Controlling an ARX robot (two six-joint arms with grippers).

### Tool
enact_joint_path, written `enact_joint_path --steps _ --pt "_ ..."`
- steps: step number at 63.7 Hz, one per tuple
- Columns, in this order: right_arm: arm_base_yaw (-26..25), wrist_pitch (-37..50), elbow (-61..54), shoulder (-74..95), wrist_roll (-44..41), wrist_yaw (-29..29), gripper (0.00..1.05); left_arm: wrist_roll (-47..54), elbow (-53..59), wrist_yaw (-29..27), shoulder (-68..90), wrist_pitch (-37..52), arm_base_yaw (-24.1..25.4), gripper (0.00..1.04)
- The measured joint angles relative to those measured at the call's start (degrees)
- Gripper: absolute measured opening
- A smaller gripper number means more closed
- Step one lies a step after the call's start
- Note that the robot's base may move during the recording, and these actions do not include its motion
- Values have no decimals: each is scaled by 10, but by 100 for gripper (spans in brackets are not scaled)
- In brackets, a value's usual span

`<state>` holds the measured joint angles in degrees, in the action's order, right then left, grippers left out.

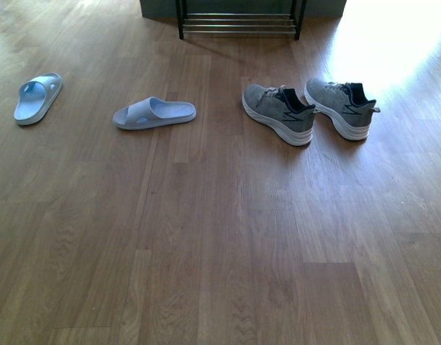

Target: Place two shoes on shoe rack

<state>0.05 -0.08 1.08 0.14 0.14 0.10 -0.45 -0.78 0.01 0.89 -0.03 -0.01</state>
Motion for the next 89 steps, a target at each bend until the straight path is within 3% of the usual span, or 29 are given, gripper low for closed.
enact_joint_path --steps 89 --pt "0 0 0 0 0 0 96 0 0 0 0 0 0 95"
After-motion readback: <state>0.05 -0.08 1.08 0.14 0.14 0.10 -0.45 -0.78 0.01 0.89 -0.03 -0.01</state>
